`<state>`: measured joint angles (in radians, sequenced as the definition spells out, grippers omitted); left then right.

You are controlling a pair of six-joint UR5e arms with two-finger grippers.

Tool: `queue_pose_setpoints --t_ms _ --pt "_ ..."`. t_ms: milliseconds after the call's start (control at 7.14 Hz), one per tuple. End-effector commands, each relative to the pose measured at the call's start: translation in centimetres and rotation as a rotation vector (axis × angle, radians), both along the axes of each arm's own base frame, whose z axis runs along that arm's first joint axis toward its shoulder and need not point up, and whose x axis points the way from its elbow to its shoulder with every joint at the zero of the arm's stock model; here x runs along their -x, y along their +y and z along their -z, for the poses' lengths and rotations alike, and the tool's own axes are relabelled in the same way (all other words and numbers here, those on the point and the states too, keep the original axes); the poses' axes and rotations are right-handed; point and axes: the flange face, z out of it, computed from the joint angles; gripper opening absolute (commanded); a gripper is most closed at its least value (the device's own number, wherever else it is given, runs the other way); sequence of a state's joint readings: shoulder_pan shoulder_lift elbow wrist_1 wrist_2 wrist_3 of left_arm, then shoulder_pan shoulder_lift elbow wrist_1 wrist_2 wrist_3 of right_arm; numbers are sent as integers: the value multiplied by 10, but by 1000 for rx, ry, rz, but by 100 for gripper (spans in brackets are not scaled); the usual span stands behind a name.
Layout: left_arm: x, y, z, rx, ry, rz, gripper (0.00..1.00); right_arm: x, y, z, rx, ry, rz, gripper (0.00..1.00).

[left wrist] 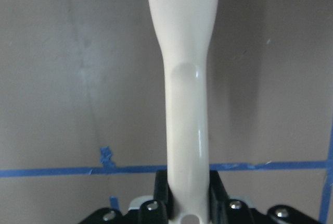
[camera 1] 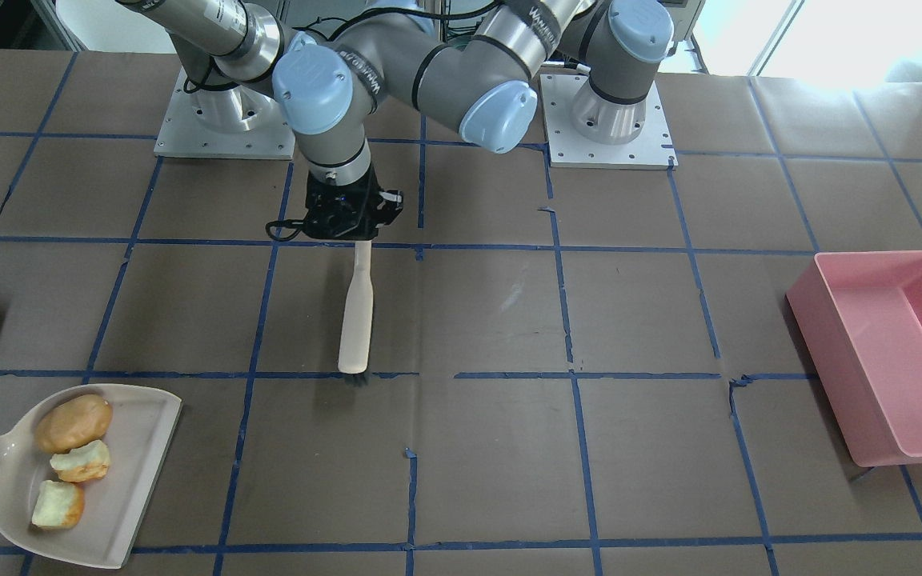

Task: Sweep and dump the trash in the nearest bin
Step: 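Draw the brush back toward the table center with the left gripper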

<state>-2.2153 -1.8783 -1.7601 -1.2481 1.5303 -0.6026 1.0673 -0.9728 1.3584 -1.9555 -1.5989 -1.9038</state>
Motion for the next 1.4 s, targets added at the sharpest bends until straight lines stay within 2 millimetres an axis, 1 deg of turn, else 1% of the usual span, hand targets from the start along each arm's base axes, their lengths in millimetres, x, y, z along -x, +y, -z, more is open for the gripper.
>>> queue_pose_setpoints --t_ms 0,140,280,420,561,701,841,981,1121,1261 --pt "-51 31 20 17 32 -81 0 22 17 -23 15 -61 124 0" --pt "-57 25 19 -7 57 -107 0 29 25 -45 46 -61 174 0" --pt "-60 29 28 -31 53 -105 0 40 38 -76 87 -66 256 0" --pt "-61 30 29 -29 47 -104 0 63 56 -102 133 -69 309 0" --pt "-61 30 30 -31 46 -102 0 101 78 -113 155 -71 374 0" --pt "-61 29 31 -31 45 -99 0 134 101 -123 166 -59 432 0" --pt "-61 29 36 -41 41 -74 0 171 128 -134 186 -45 490 0" --pt "-61 29 38 -45 41 -71 0 202 151 -143 197 -33 541 0" --pt "-61 29 39 -48 40 -70 0 222 168 -150 187 -32 580 0" --pt "-60 28 39 -45 41 -71 1 250 190 -166 182 -29 630 0"
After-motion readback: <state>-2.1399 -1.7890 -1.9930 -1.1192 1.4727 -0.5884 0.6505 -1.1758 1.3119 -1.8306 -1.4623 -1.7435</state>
